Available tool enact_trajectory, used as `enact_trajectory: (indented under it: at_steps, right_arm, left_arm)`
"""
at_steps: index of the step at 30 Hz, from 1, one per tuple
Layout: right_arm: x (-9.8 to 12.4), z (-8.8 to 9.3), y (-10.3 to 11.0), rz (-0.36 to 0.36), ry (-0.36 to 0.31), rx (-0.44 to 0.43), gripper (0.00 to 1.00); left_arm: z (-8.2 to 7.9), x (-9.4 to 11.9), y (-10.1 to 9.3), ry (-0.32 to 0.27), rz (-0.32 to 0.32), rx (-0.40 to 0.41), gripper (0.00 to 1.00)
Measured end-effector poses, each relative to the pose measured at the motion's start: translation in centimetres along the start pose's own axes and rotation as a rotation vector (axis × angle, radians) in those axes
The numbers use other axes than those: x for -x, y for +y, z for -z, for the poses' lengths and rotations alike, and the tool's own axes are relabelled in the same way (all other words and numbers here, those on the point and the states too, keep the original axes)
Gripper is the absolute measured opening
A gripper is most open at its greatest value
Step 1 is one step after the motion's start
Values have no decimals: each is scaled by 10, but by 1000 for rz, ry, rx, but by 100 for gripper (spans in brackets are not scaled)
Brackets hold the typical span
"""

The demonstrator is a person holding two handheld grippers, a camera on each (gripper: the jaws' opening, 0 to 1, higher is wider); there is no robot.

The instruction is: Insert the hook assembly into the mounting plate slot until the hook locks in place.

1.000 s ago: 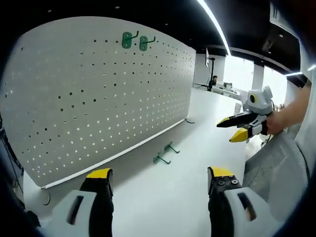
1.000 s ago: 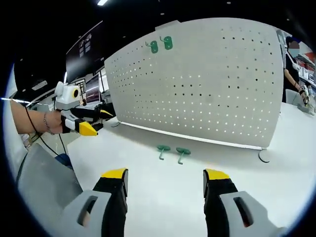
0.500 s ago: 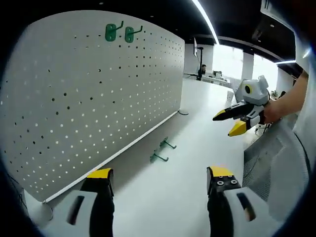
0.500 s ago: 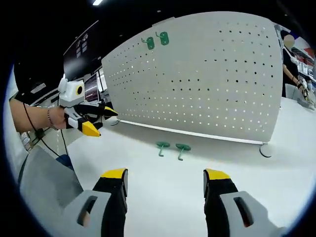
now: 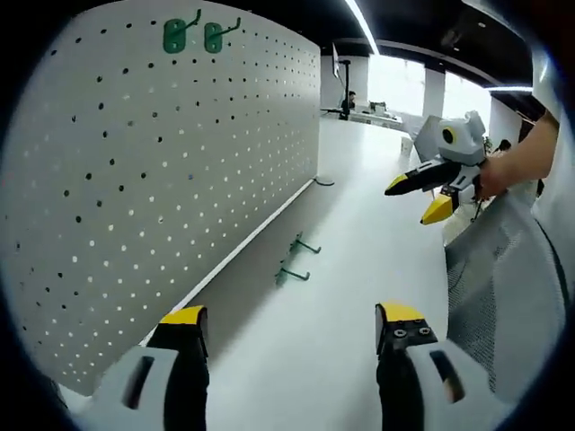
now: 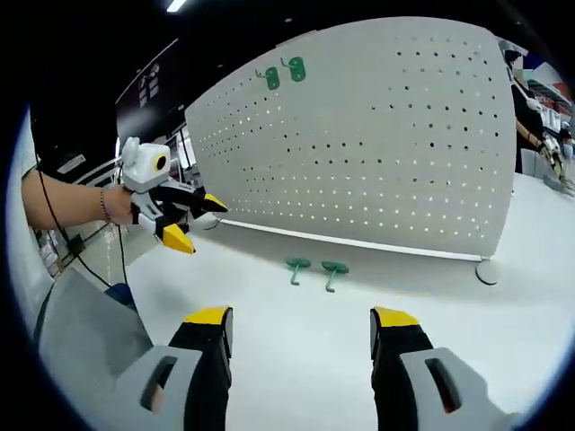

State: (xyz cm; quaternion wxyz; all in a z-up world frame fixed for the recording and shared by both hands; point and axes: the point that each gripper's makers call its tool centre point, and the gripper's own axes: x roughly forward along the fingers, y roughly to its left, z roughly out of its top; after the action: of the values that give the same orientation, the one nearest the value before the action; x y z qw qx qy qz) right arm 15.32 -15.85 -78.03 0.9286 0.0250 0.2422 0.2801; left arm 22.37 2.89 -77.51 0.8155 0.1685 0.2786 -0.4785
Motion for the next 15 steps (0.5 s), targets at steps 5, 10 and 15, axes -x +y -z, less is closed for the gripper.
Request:
enact_trajectory:
  at_steps: [5, 10, 15]
  right_arm:
    - [2, 0, -4, 7, -1, -8, 60]
    - [4, 2, -8, 14, -2, -16, 60]
    - [6, 2, -8, 17, -2, -16, 60]
  left_arm:
    - [-2, -7, 5, 43, 27, -46, 79]
    - [0, -17, 4, 110, 76, -103, 79]
    - [3, -25, 6, 162, 97, -171, 78]
